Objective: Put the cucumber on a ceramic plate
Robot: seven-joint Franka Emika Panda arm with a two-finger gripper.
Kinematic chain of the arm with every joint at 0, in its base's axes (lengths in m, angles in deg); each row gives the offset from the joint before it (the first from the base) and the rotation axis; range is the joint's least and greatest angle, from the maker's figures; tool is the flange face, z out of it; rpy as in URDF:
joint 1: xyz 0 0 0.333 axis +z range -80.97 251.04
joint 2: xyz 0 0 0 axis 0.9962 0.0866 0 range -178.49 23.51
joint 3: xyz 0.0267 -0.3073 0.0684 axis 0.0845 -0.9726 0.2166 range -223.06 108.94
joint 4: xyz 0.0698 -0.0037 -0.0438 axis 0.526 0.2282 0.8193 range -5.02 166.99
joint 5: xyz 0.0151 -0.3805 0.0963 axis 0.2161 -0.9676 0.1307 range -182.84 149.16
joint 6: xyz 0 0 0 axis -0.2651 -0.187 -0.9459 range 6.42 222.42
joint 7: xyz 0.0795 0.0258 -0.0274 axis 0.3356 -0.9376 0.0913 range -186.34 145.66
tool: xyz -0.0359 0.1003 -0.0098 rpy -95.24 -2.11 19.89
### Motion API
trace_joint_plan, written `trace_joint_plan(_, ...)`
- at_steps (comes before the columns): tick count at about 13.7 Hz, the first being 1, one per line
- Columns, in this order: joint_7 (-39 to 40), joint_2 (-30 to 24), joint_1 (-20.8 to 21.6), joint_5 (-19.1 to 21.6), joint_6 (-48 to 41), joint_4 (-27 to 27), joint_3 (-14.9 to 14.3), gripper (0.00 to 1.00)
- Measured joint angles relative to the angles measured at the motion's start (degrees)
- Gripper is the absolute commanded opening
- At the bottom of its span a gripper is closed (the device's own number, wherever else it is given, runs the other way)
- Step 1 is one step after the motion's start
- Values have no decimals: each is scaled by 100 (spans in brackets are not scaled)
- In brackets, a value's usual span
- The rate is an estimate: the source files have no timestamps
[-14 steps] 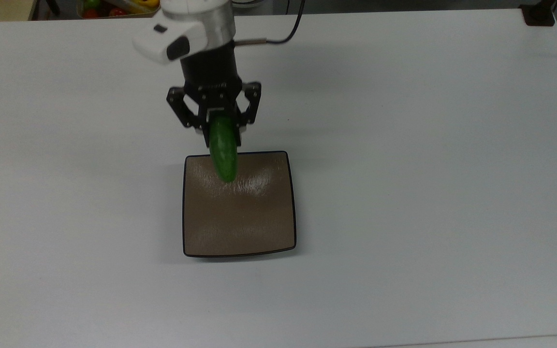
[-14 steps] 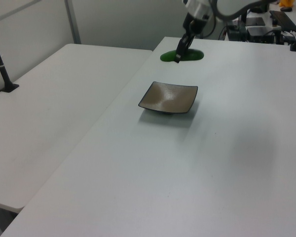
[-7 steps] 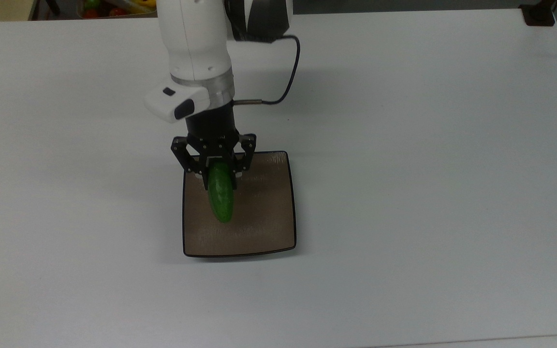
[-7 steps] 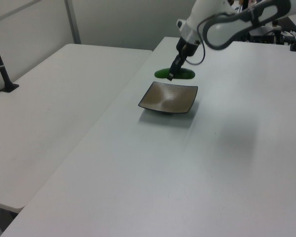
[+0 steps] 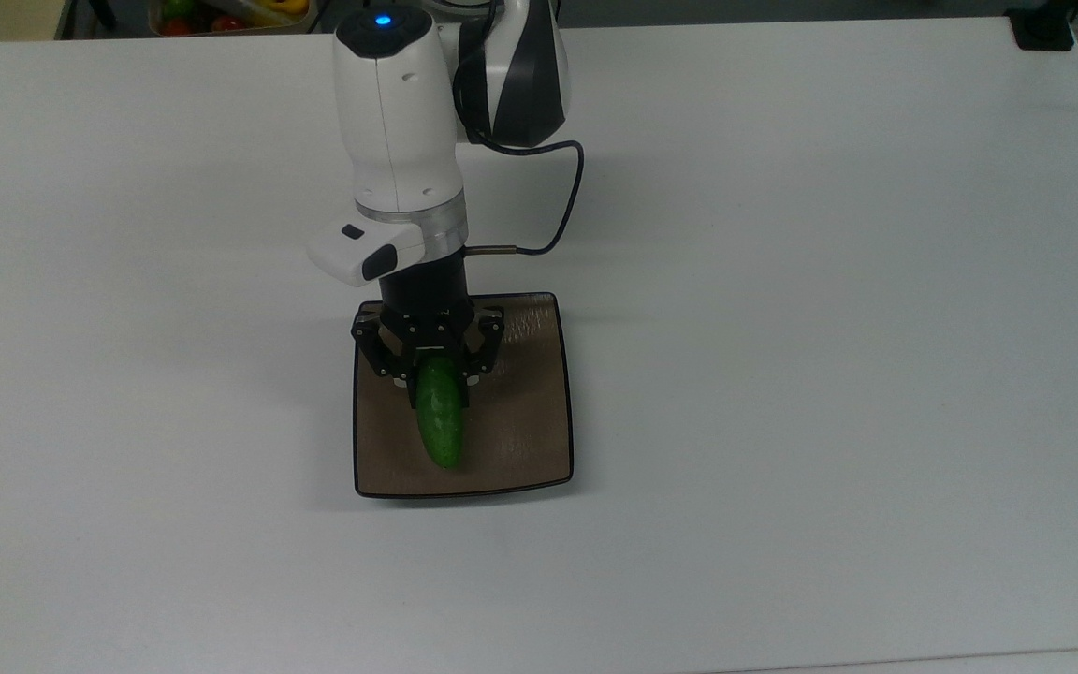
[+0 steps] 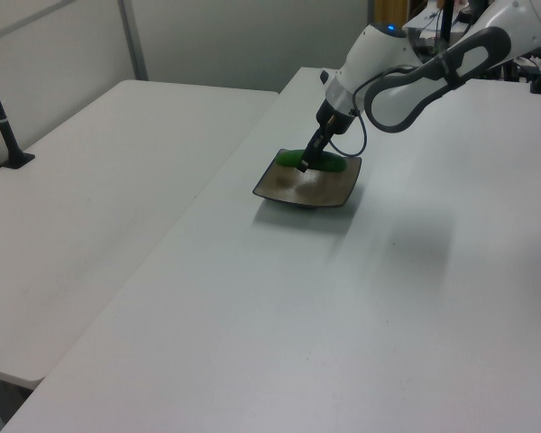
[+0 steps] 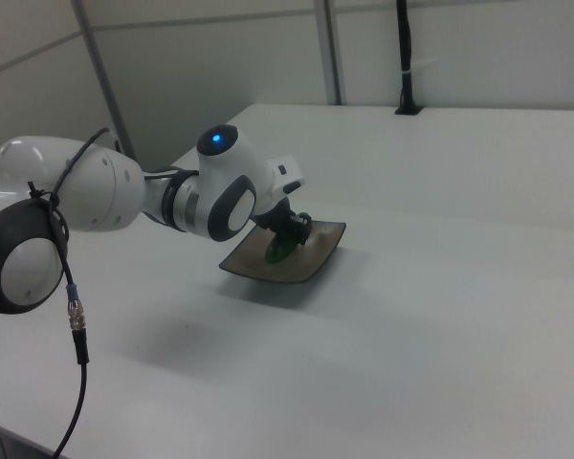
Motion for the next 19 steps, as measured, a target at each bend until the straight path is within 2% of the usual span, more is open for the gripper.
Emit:
trace_joint_plan(3, 0, 48, 56, 0, 6, 0, 12, 59)
trace_joint_plan(7, 0, 55, 69, 0, 6, 21, 12, 100)
trace_joint_plan(14, 0, -119, 75, 0, -21, 38, 12, 100)
trace_joint_plan(16, 0, -363, 75, 0, -361, 42, 12, 100)
trace_joint_plan(19, 0, -968, 71, 0, -1512, 25, 10, 100)
